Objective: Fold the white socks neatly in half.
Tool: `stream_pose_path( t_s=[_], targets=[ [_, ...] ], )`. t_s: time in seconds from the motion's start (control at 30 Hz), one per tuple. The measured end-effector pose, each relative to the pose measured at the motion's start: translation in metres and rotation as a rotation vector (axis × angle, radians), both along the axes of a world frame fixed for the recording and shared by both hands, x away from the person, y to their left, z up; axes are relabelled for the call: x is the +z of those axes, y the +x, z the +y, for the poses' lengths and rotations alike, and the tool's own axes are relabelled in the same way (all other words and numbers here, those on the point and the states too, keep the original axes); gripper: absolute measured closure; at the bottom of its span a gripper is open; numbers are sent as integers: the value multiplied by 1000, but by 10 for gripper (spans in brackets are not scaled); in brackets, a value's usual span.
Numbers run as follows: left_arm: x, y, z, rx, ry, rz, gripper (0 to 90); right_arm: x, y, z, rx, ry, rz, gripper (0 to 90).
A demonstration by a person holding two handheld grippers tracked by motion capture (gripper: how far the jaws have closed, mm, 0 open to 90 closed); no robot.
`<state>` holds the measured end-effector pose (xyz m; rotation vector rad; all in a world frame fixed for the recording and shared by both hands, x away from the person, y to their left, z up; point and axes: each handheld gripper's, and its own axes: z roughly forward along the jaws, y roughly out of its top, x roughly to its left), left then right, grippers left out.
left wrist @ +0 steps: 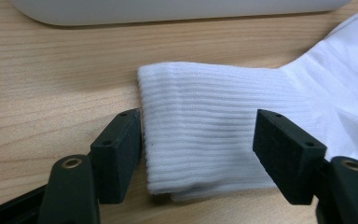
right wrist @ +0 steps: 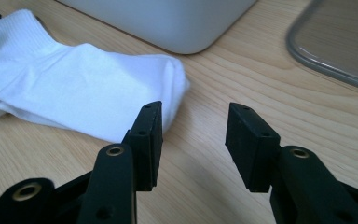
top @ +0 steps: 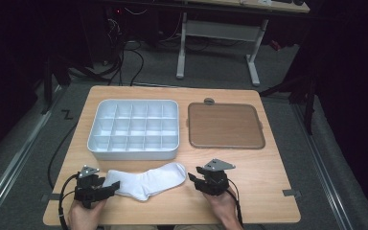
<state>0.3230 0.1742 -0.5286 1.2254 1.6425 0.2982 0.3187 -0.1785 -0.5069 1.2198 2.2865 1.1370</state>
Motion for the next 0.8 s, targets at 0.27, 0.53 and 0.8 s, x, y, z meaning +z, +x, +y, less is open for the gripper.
stream_pose_path(
  t_s=[0.27,0.53,0.8],
  targets=[
    [-1,-1,-3,-3,31,-8,395,-9,10,20,28,0,28,557],
    [-3,-4,-5,-11,77,-28,485,-16,18,25,23,-7,52,643],
    [-3,-5,-4,-42,53,-31,668,-19,19,26,43,-18,62,827]
  ],
)
